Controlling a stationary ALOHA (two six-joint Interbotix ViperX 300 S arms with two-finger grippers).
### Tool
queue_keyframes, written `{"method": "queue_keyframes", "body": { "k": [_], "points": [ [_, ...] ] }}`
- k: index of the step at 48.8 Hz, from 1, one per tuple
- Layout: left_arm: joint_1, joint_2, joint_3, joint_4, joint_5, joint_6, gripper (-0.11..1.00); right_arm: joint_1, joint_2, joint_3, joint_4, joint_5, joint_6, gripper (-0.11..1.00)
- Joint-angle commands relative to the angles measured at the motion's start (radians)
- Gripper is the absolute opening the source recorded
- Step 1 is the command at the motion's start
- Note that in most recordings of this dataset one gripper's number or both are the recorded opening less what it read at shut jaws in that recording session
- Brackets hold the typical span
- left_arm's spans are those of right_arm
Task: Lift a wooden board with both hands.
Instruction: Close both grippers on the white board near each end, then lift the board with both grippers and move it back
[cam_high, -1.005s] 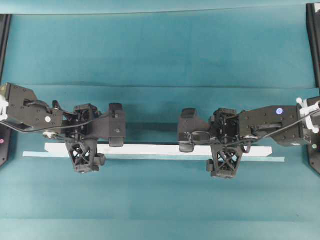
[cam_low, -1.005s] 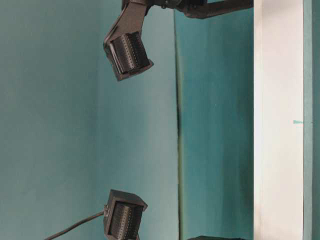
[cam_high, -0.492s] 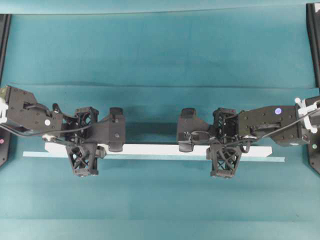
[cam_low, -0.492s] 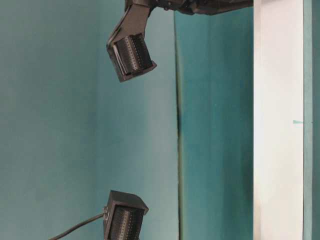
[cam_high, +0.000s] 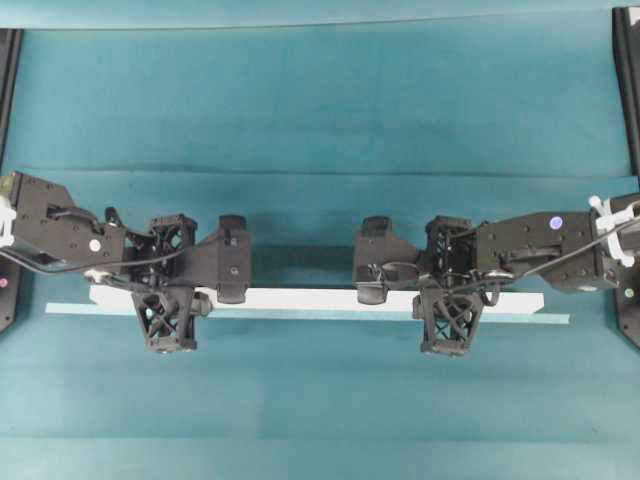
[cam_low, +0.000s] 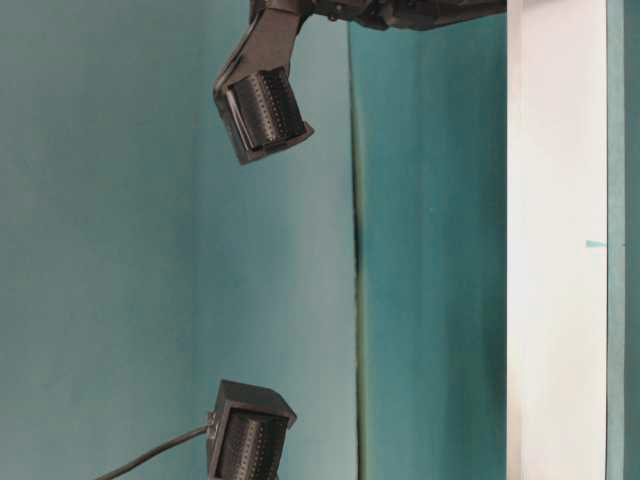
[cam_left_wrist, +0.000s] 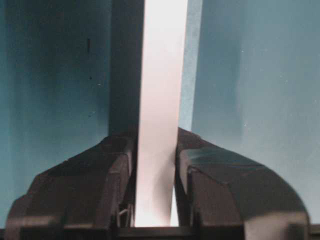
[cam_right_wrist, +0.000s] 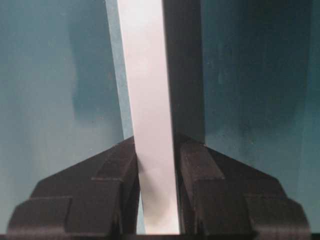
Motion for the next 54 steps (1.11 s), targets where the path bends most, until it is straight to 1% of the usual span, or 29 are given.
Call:
{"method": "queue_keyframes", "body": {
  "k": [1, 7, 12, 25, 40, 54],
  "points": [
    [0.005, -0.014, -0.017, 0.002, -0.002, -0.005, 0.17, 0.005, -0.003, -0.009, 0.003, 0.0, 0.003, 0.22],
    [0.005, -0.031, -0.018, 0.002, 0.0, -0.006, 0.17, 0.002, -0.02, -0.011, 0.003, 0.0, 0.006, 0.22],
    [0.005, -0.043, -0.02, 0.002, 0.006, -0.006, 0.18, -0.003, -0.034, -0.012, 0.003, 0.023, 0.006, 0.22],
    [0.006, -0.092, -0.048, 0.002, 0.081, -0.005, 0.17, -0.006, -0.067, -0.043, 0.003, 0.089, 0.006, 0.22],
    [0.005, -0.143, -0.104, 0.002, 0.192, -0.005, 0.18, -0.023, -0.107, -0.137, 0.003, 0.239, 0.003, 0.22],
    [0.005, -0.192, -0.173, 0.002, 0.285, -0.009, 0.17, -0.026, -0.132, -0.209, 0.003, 0.351, 0.002, 0.22]
  ]
}}
